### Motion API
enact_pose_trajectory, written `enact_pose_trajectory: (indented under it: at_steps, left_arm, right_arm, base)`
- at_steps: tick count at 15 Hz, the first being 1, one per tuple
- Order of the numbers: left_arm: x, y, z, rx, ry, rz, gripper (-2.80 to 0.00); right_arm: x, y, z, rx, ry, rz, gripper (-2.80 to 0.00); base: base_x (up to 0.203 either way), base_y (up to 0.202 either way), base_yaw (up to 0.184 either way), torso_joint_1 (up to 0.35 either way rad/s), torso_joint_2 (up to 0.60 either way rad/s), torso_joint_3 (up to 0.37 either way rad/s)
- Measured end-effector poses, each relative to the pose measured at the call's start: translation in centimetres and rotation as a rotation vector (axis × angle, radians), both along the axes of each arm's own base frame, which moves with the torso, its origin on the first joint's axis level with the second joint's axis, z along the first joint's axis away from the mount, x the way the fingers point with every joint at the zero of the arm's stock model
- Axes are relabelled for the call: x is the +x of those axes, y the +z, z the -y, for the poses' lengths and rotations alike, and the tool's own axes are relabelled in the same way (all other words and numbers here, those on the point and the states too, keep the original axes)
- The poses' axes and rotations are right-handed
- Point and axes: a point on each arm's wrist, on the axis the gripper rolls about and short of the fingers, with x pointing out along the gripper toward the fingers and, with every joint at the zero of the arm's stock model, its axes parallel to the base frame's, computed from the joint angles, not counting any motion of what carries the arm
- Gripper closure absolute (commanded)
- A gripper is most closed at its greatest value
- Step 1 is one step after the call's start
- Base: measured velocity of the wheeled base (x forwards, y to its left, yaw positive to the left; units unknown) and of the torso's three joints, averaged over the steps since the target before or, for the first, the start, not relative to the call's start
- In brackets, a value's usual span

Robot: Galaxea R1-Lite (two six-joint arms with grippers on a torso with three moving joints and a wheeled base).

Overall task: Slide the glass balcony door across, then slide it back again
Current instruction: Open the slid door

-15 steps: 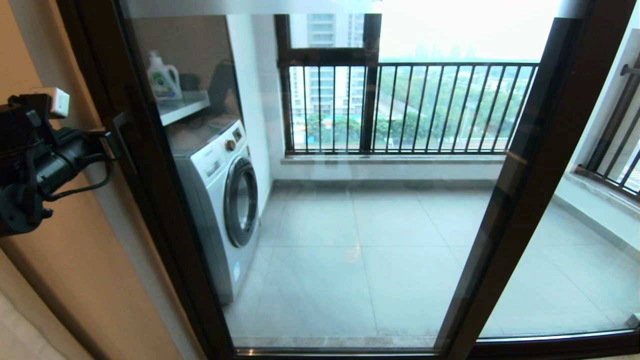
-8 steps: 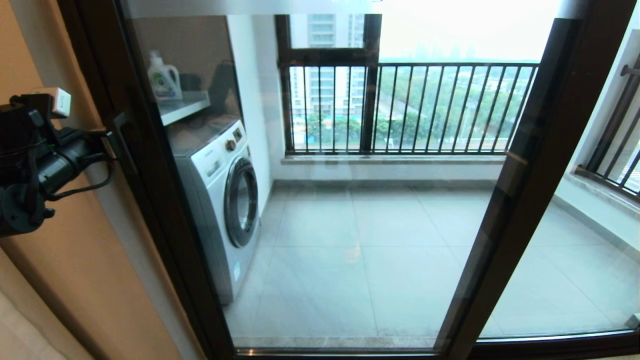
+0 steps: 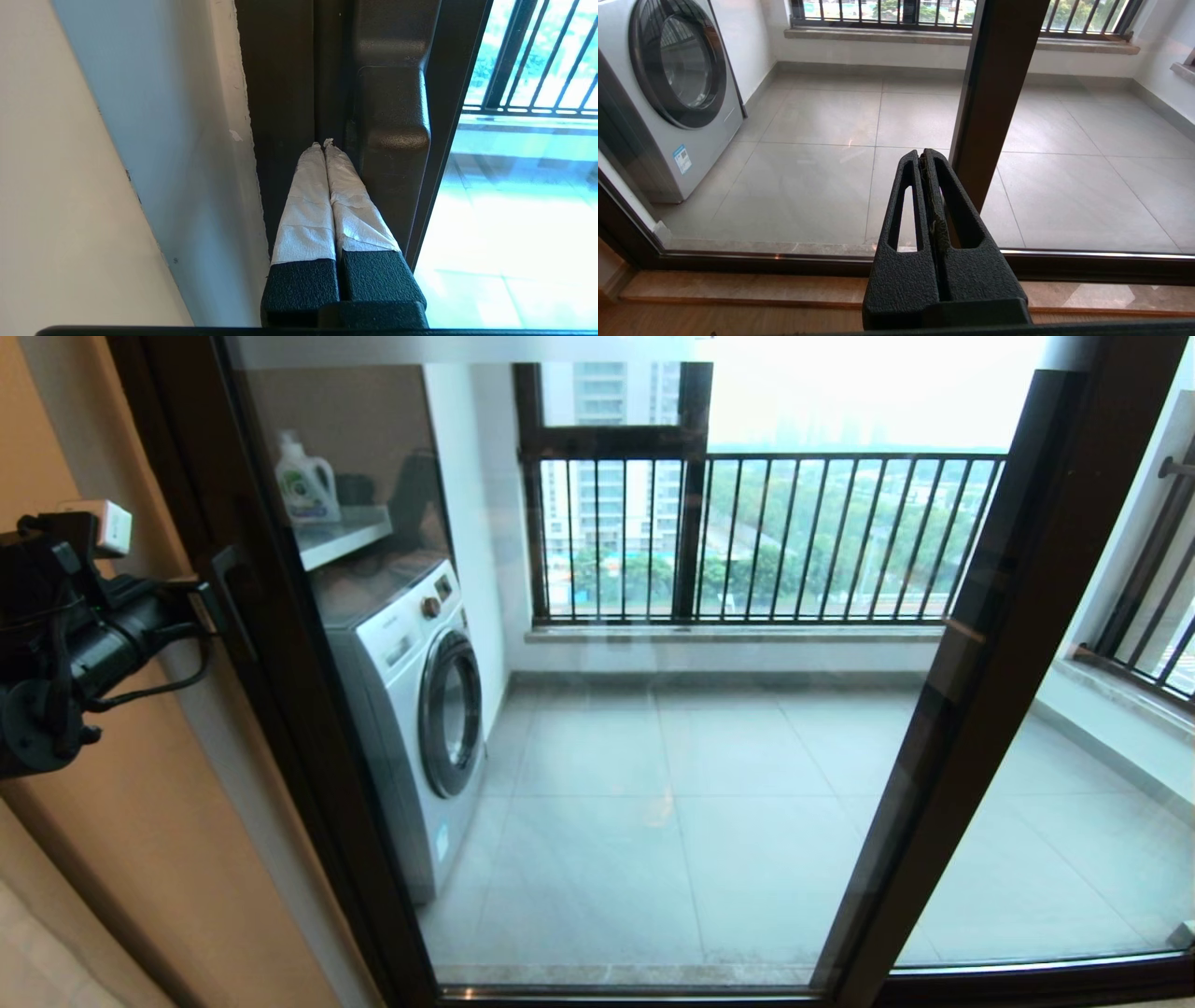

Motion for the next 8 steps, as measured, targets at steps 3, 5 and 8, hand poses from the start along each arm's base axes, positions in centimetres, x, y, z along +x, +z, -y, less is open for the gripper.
enact_pose_trajectory:
  at_steps: [3, 5, 8]
  left_arm:
    - [0.3, 0.1, 0.0, 0.009, -0.003, 0.003, 0.0]
    - [0.7, 0.7, -0.1, 0.024, -0.007, 0.022, 0.0]
    - [1.0, 1.3, -1.3, 0.034, 0.014, 0.048, 0.0]
  right_arm:
    - [0.0, 0.0, 0.0, 0.0, 0.0, 0.0, 0.0]
    - [0.0, 0.0, 0.0, 0.0, 0.0, 0.0, 0.0]
    - [0.0, 0.0, 0.0, 0.0, 0.0, 0.0, 0.0]
  base:
    - [0.0, 0.0, 0.0, 0.0, 0.0, 0.0]
    - [0.0, 0.0, 0.0, 0.0, 0.0, 0.0]
    - [0.0, 0.0, 0.0, 0.0, 0.0, 0.0]
